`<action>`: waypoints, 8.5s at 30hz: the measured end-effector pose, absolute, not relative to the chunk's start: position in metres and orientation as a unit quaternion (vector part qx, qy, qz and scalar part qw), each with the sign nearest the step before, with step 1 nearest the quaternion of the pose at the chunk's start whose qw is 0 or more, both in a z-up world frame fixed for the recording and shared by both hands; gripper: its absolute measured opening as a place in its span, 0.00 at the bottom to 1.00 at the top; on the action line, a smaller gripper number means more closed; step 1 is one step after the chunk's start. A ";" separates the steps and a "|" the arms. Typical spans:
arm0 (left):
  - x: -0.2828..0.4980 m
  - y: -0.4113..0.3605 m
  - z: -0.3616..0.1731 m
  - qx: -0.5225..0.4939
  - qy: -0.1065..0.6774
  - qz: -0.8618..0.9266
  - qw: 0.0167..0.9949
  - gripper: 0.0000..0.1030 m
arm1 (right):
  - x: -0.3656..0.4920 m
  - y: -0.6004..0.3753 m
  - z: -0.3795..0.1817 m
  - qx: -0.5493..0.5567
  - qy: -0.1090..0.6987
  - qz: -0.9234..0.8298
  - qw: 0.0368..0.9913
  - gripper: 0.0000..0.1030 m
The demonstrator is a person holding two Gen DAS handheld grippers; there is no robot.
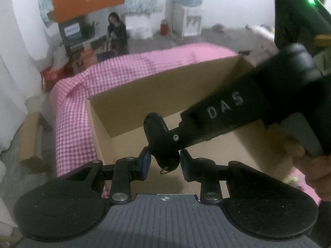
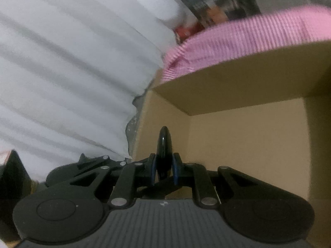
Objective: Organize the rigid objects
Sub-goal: 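Carry the key fob into the cardboard box and open the right gripper, then move the right gripper back and close it on the black cylinder, then lift the black cylinder with the right gripper toward the box, then lower the black cylinder into the box and open the right gripper, then grasp the green-and-white stick upright with the right gripper, then carry the green stick into the box and open the right gripper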
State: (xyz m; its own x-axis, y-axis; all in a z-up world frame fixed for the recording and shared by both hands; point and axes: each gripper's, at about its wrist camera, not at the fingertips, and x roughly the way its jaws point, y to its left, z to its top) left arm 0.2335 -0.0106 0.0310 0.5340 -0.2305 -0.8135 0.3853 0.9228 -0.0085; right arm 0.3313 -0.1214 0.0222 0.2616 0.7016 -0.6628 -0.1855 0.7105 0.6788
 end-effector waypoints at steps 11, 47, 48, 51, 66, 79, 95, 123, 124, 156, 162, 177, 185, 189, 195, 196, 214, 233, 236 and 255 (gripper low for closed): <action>0.246 -0.007 0.021 0.122 0.443 -0.149 0.875 0.33 | 0.389 -0.095 -0.040 0.264 0.585 0.251 0.724 0.17; 0.094 -0.103 -0.004 0.009 0.451 -0.343 0.824 0.44 | 0.114 -0.278 0.021 0.276 0.438 0.210 0.830 0.30; 0.098 -0.109 -0.012 0.011 0.464 -0.344 0.816 0.44 | 0.120 -0.278 0.010 0.266 0.447 0.205 0.829 0.28; 0.105 -0.125 -0.030 0.021 0.488 -0.346 0.801 0.42 | 0.131 -0.277 -0.005 0.236 0.461 0.193 0.833 0.28; 0.120 -0.140 -0.056 0.002 0.543 -0.357 0.760 0.42 | 0.132 -0.267 -0.047 0.191 0.531 0.212 0.798 0.27; 0.115 -0.141 -0.053 0.009 0.544 -0.346 0.765 0.49 | 0.142 -0.255 -0.052 0.178 0.558 0.223 0.779 0.27; 0.098 -0.151 -0.047 0.027 0.536 -0.303 0.787 0.43 | 0.155 -0.242 -0.056 0.158 0.582 0.235 0.763 0.27; 0.066 -0.152 -0.027 0.082 0.474 -0.289 0.827 0.32 | 0.100 -0.271 -0.028 0.212 0.538 0.217 0.787 0.23; 0.062 -0.150 -0.019 0.083 0.464 -0.291 0.833 0.32 | 0.095 -0.270 -0.020 0.210 0.531 0.218 0.792 0.23; 0.226 -0.021 0.013 0.075 0.506 -0.163 0.844 0.34 | 0.325 -0.124 0.001 0.198 0.606 0.313 0.704 0.22; 0.222 -0.017 0.015 0.085 0.496 -0.161 0.849 0.38 | 0.339 -0.117 -0.018 0.194 0.620 0.315 0.692 0.22; 0.145 -0.014 0.083 0.027 0.380 -0.198 0.903 0.51 | 0.247 -0.194 0.077 0.202 0.486 0.341 0.779 0.32; 0.089 -0.059 0.070 0.007 0.361 -0.297 0.884 0.56 | 0.126 -0.270 0.103 0.209 0.415 0.320 0.826 0.56; 0.081 -0.087 0.040 0.008 0.383 -0.338 0.860 0.55 | 0.086 -0.303 0.088 0.230 0.424 0.299 0.823 0.55; 0.099 -0.129 -0.006 0.036 0.440 -0.363 0.820 0.54 | 0.079 -0.336 0.041 0.263 0.462 0.266 0.804 0.45; 0.103 -0.135 -0.012 0.041 0.453 -0.361 0.814 0.53 | 0.083 -0.339 0.034 0.257 0.465 0.259 0.807 0.43; 0.124 -0.165 -0.056 0.043 0.528 -0.369 0.763 0.49 | 0.150 -0.325 -0.040 0.153 0.528 0.215 0.807 0.28; 0.112 -0.174 -0.055 0.096 0.480 -0.322 0.810 0.23 | 0.139 -0.307 -0.061 0.221 0.554 0.234 0.768 0.16; 0.111 -0.173 -0.055 0.093 0.479 -0.326 0.810 0.22 | 0.138 -0.316 -0.066 0.235 0.549 0.228 0.769 0.15; 0.065 -0.118 0.059 0.094 0.341 -0.321 0.878 0.20 | 0.082 -0.285 0.058 0.178 0.429 0.257 0.848 0.16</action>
State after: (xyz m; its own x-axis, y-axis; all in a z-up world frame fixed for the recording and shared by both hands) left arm 0.0654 -0.1182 0.0590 0.5609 -0.4999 -0.6599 0.6284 0.7761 -0.0538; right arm 0.0822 -0.2850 0.0576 0.5002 0.5883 -0.6354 -0.2822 0.8045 0.5227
